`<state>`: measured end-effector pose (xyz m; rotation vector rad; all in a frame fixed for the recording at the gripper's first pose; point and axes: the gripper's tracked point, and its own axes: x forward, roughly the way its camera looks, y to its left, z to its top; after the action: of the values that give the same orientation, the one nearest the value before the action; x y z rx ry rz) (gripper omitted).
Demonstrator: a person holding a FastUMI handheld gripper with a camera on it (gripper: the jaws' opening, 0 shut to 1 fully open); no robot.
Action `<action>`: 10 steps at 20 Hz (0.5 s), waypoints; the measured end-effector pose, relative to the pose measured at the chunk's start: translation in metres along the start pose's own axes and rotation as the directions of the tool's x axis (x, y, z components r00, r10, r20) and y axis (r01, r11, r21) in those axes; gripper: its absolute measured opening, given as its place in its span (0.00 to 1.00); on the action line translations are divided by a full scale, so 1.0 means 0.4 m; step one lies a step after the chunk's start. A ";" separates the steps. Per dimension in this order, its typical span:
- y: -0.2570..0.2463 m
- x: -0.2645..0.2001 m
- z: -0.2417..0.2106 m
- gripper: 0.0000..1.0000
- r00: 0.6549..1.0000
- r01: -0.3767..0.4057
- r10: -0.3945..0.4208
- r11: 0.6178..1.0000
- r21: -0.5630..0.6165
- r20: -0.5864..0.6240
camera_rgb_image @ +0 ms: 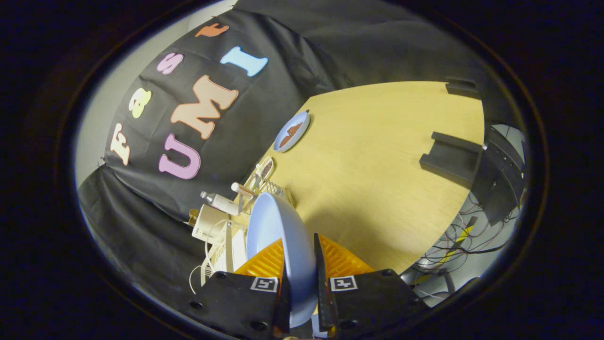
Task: Take the plate from the dish rack, then take the spoon from the basket and place it into the plate.
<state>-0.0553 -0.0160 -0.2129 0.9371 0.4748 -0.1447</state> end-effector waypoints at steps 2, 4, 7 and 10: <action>-0.001 0.027 -0.021 0.26 1.000 0.005 -0.006 1.000 -0.017 -0.014; -0.010 0.057 -0.028 0.26 1.000 0.022 -0.023 0.999 -0.031 -0.018; -0.022 0.087 -0.027 0.27 0.999 0.045 -0.046 0.998 -0.044 -0.016; -0.023 0.107 -0.031 0.28 0.998 0.059 -0.059 0.998 -0.038 -0.013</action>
<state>-0.0245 -0.0081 -0.2452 0.8885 0.5174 -0.1822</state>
